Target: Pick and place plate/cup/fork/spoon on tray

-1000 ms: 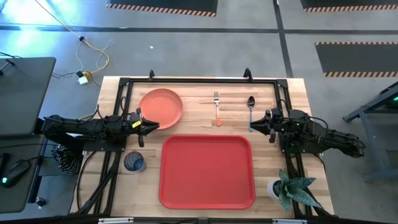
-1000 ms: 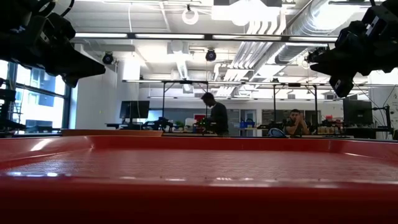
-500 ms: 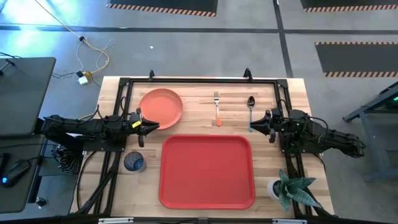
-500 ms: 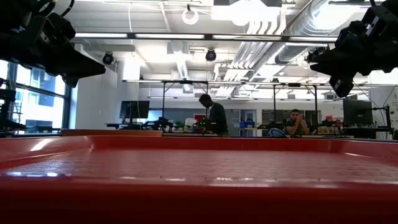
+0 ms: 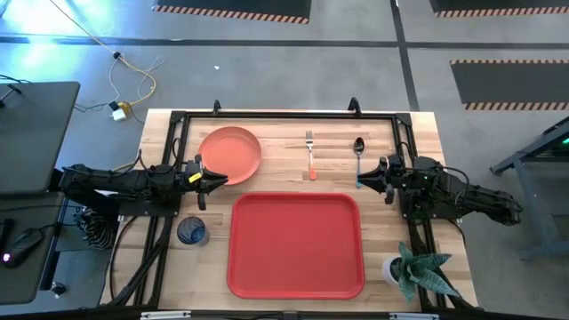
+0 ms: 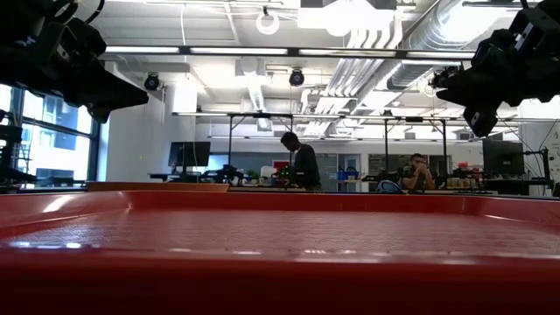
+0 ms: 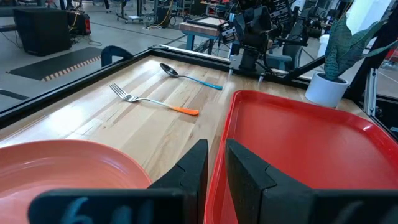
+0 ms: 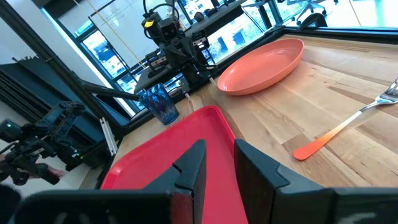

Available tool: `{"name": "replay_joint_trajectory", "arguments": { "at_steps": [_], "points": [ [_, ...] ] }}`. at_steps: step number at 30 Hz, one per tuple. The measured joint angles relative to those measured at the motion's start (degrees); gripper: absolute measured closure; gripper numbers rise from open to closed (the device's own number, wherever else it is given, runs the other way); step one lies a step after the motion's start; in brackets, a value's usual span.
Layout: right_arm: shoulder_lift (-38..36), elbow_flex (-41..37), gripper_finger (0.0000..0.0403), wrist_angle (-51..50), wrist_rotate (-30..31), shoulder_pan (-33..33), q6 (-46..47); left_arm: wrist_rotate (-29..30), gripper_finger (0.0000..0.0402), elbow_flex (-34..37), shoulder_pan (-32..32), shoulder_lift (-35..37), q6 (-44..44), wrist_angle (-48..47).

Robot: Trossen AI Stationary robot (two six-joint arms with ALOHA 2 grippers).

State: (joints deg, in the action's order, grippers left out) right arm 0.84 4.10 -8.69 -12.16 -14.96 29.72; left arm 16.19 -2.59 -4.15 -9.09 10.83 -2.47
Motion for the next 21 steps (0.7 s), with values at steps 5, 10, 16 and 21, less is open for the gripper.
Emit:
{"name": "replay_joint_trajectory", "arguments": {
  "at_steps": [5, 10, 16, 21],
  "points": [
    [0.00, 0.00, 0.0329, 0.01, 0.01, 0.01, 0.02, 0.00, 0.0355, 0.00, 0.00, 0.00, 0.00, 0.00],
    [0.00, 0.00, 0.0329, 0.02, 0.02, 0.00, -0.04, 0.00, 0.0355, 0.00, 0.00, 0.01, 0.02, 0.21],
    [0.00, 0.00, 0.0329, 0.00, 0.01, 0.02, -0.04, 0.00, 0.0355, 0.00, -0.01, 0.01, 0.02, 0.21],
    [-0.02, 0.00, 0.0329, 0.00, 0.00, 0.00, 3.35, 0.02, 0.0355, 0.00, -0.01, -0.01, 0.00, 0.21]
  ]
}}
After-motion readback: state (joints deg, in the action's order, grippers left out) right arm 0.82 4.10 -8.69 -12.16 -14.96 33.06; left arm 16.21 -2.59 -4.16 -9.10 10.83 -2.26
